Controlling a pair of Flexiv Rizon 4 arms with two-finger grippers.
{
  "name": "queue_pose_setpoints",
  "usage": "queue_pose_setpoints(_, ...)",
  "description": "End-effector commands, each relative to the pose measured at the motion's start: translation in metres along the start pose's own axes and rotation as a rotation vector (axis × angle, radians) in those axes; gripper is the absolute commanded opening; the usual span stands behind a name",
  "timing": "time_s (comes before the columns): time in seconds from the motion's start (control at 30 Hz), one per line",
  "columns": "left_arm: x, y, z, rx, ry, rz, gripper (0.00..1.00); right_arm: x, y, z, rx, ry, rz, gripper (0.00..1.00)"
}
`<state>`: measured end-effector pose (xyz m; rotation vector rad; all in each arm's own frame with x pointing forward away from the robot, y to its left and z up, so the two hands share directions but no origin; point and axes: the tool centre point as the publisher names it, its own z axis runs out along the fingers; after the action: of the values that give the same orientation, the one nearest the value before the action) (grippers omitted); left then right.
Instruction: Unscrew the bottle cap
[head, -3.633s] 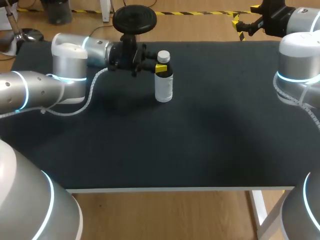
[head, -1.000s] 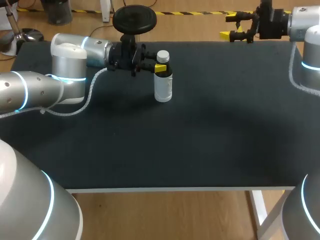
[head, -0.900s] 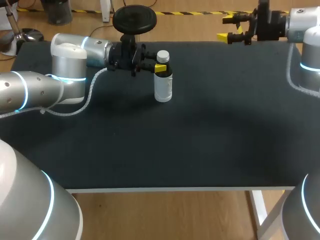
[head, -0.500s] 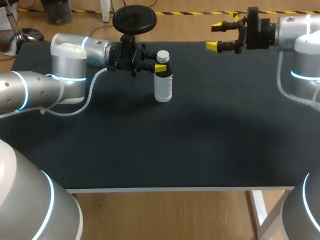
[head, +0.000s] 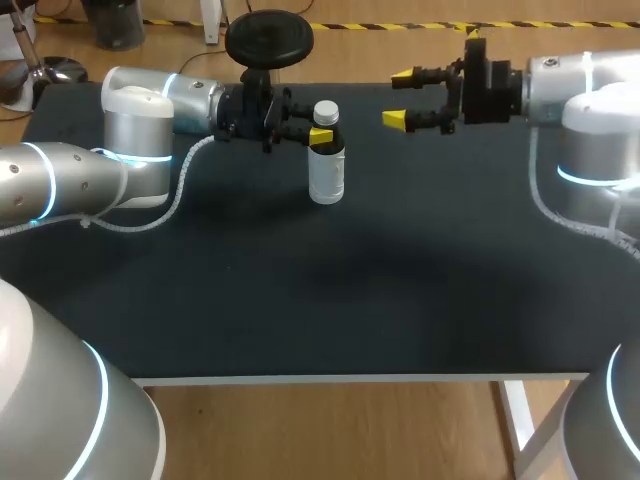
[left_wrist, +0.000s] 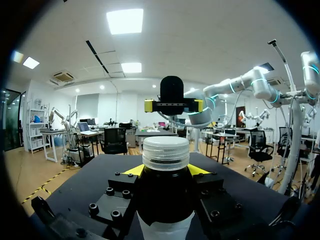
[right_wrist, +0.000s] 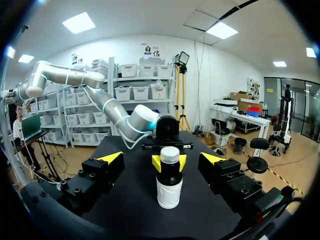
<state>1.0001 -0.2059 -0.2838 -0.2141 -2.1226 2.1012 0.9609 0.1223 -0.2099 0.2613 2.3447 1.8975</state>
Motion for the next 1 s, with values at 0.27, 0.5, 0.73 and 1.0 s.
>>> queue_pose_setpoints(0.27, -0.001, 0.000, 0.000, 0.001, 0.004, 0.000, 0.00, 0.002, -0.003, 0.004, 0.041, -0.017, 0.010, 1.00)
queue_pose_setpoints(0.5, -0.001, 0.000, 0.000, 0.001, 0.004, 0.000, 0.00, 0.002, -0.003, 0.004, 0.041, -0.017, 0.010, 1.00)
queue_pose_setpoints(0.73, -0.001, 0.000, 0.000, 0.001, 0.004, 0.000, 0.00, 0.002, -0.003, 0.004, 0.041, -0.017, 0.010, 1.00)
queue_pose_setpoints(1.0, -0.001, 0.000, 0.000, 0.001, 0.004, 0.000, 0.00, 0.009, -0.012, 0.029, 0.029, 0.011, 0.006, 1.00)
